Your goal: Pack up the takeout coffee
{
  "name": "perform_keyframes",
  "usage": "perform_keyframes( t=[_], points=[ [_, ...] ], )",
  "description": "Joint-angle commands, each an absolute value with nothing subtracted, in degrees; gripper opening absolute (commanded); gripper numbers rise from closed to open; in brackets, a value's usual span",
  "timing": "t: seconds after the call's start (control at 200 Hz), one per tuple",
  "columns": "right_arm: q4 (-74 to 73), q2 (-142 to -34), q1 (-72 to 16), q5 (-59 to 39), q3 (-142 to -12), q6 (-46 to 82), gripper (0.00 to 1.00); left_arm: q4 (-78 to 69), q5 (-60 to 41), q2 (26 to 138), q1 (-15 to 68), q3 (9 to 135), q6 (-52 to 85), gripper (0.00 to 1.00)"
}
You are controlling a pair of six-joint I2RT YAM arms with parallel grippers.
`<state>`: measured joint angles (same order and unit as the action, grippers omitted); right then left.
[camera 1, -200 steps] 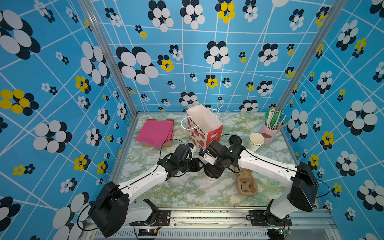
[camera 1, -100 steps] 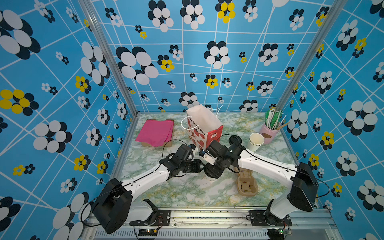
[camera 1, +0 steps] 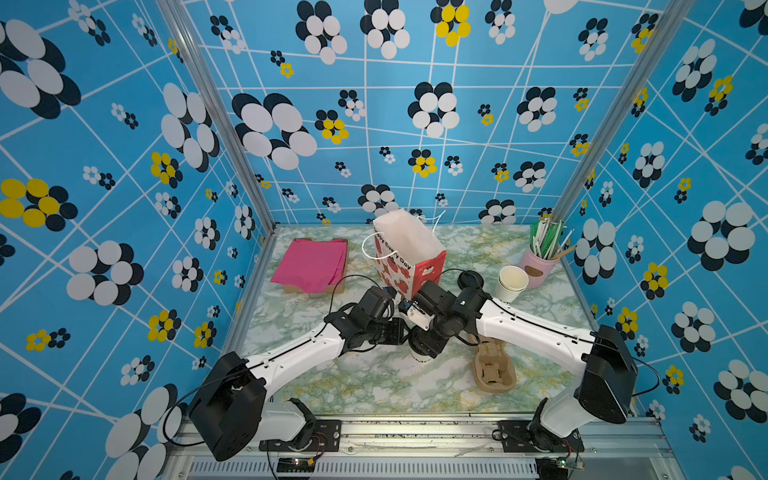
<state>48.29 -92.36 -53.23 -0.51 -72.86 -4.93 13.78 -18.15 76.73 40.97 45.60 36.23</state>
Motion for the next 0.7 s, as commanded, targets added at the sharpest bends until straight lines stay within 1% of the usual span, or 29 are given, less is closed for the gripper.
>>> perform_keyframes(
  t=[0.0, 0.495, 0.7],
  points=[
    [55.9, -99.1, -54.6, -4.4, -65.4, -5.1, 0.73, 22.6, -15.7, 80.3, 42.2, 43.3, 35.4, 0.36],
    [55.2, -98.4, -54.6, -4.5, -64.1, -4.7, 0.73, 21.1, -15.8, 82.8, 42.4, 40.3, 36.6, 0.32],
    [55.2, -98.4, -54.6, -4.6, -64.2, -4.6, 0.73, 18.2, -17.9, 79.8, 42.3, 41.7, 36.7, 0.33]
  ],
)
